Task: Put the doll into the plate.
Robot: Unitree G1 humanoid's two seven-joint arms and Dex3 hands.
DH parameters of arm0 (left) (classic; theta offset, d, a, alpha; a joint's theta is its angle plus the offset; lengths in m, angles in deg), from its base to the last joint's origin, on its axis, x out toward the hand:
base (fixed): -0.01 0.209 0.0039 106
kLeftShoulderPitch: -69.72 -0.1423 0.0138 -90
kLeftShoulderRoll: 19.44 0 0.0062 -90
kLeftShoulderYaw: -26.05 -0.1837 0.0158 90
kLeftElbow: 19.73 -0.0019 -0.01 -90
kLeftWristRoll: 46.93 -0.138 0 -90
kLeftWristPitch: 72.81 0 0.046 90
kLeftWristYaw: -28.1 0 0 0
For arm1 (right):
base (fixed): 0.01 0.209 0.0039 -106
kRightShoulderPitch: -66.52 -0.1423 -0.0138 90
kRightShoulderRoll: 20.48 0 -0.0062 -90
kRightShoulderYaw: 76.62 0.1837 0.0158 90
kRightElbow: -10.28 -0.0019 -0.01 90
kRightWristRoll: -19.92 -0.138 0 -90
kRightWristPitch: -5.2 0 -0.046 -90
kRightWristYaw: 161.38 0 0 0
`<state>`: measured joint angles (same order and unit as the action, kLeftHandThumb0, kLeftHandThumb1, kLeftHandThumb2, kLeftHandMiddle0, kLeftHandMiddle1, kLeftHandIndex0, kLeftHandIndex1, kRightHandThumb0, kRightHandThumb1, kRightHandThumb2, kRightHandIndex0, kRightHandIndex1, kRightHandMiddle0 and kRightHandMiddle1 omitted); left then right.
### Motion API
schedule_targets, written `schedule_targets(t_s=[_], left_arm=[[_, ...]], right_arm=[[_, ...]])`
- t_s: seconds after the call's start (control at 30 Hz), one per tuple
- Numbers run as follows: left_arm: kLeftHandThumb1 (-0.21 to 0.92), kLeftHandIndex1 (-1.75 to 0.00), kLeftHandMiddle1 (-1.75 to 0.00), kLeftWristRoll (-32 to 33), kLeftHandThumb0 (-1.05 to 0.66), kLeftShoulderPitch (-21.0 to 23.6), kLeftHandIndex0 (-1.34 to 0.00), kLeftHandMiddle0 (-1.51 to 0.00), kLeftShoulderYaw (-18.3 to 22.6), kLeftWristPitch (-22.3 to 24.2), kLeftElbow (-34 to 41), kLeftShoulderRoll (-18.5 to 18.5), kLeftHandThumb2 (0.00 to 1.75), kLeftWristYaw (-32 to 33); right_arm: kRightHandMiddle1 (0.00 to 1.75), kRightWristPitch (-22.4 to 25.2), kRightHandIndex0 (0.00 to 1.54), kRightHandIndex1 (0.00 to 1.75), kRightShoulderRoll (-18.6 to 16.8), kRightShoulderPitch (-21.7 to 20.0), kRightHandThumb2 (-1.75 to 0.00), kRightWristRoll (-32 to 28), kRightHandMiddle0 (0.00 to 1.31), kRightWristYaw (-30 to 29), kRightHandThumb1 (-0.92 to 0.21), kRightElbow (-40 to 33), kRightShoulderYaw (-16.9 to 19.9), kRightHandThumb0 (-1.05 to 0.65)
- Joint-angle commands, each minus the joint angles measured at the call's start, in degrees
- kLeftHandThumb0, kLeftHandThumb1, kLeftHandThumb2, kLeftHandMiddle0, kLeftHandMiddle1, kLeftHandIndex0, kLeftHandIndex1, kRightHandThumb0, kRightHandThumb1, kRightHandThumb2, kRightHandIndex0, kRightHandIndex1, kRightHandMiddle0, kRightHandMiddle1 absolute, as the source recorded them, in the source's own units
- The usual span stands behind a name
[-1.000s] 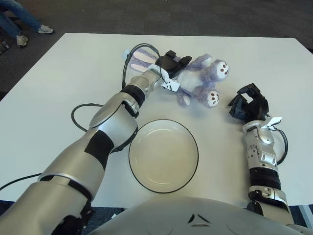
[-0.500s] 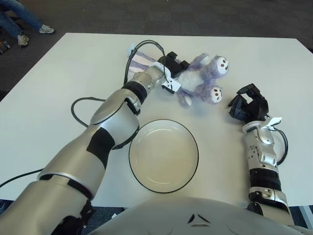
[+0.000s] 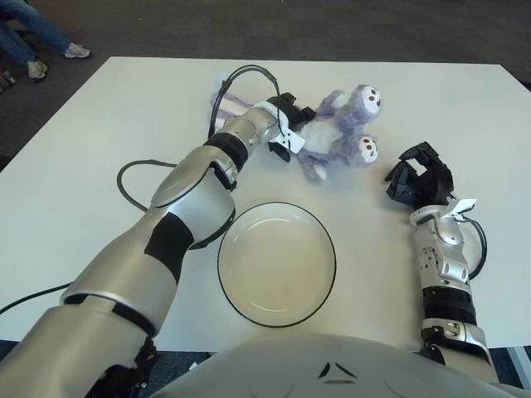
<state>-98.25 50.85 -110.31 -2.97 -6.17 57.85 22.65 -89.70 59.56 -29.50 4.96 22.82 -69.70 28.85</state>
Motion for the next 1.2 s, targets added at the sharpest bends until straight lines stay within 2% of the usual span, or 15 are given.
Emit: schedule_targets(t_s=[0.0, 0.03, 0.1, 0.23, 0.37, 0.5, 0.53, 0.67, 0.9, 1.1, 1.17], left_arm=[[0.34, -1.19, -1.52, 0.25, 0.18, -3.48, 0.0, -0.69, -0.07, -1.32, -1.67, 0.48, 1.03, -3.89], [0.33, -1.29, -1.49, 0.47, 0.29, -3.7, 0.0, -0.73, 0.08, -1.44, -1.71, 0.54, 1.05, -3.85], [0.32, -1.46, -1.46, 0.7, 0.38, -3.88, 0.0, -0.76, 0.17, -1.56, -1.71, 0.58, 1.08, -3.79], [0.27, -1.67, -1.49, 0.81, 0.46, -4.66, 0.0, -0.78, 0.09, -1.76, -1.73, 0.69, 1.19, -2.42], [0.18, -1.73, -1.68, 0.59, 0.52, -5.8, -0.05, -0.75, -0.06, -1.38, -1.7, 0.69, 1.43, 0.35], [0.14, -1.74, -1.73, 1.0, 0.54, -6.79, -0.18, -0.76, 0.41, -0.83, -1.69, 0.52, 1.51, 2.9], [0.17, -1.74, -1.74, 1.09, 0.34, -6.93, -0.32, -0.69, 0.53, -0.72, -1.7, 0.48, 1.48, 3.33], [0.19, -1.75, -1.74, 2.08, 0.07, -7.94, -0.52, -0.61, 1.72, 0.49, -1.65, 0.01, 1.46, 5.51], [0.15, -1.75, -1.75, 4.54, 0.0, -9.17, -0.6, -0.62, 4.08, 1.56, -1.57, -0.66, 1.51, 5.64], [0.09, -1.75, -1.75, 4.67, 0.0, -10.17, -0.65, -0.66, 4.35, 2.31, -1.58, -0.98, 1.57, 6.52], [0.02, -1.67, -1.75, 4.59, -0.01, -10.68, -0.66, -0.8, 4.26, 2.59, -1.68, -0.94, 1.63, 7.03]], right_arm=[[1.66, 1.85, 0.73, 1.75, -1.27, 2.65, -1.51, -0.12, 0.59, -0.44, -0.13, 1.42, -0.14, -0.01], [1.66, 1.84, 0.73, 1.75, -1.29, 2.67, -1.51, -0.17, 0.59, -0.45, -0.13, 1.36, -0.1, -0.01], [1.65, 1.81, 0.73, 1.75, -1.32, 2.69, -1.51, -0.21, 0.6, -0.47, -0.12, 1.32, -0.06, -0.01], [1.65, 1.8, 0.73, 1.75, -1.3, 2.61, -1.51, -0.22, 0.6, -0.46, -0.12, 1.38, -0.06, -0.01], [1.65, 1.85, 0.73, 1.75, -1.2, 2.47, -1.51, -0.21, 0.6, -0.37, -0.12, 1.48, -0.09, -0.01], [1.65, 1.79, 0.73, 1.75, -1.18, 2.38, -1.51, -0.15, 0.6, -0.38, -0.12, 1.55, -0.12, -0.01], [1.66, 1.78, 0.73, 1.75, -1.18, 2.32, -1.51, -0.13, 0.59, -0.4, -0.13, 1.6, -0.12, -0.01], [1.66, 1.75, 0.73, 1.75, -1.16, 2.15, -1.51, -0.13, 0.59, -0.4, -0.13, 1.77, -0.11, -0.01], [1.66, 1.64, 0.73, 1.75, -1.21, 1.92, -1.51, -0.16, 0.59, -0.46, -0.13, 2.04, -0.08, -0.01], [1.66, 1.56, 0.73, 1.75, -1.19, 1.95, -1.51, -0.09, 0.59, -0.43, -0.13, 2.0, -0.13, -0.01], [1.66, 1.59, 0.73, 1.75, -1.17, 1.98, -1.51, 0.01, 0.59, -0.49, -0.13, 1.94, -0.17, -0.01]])
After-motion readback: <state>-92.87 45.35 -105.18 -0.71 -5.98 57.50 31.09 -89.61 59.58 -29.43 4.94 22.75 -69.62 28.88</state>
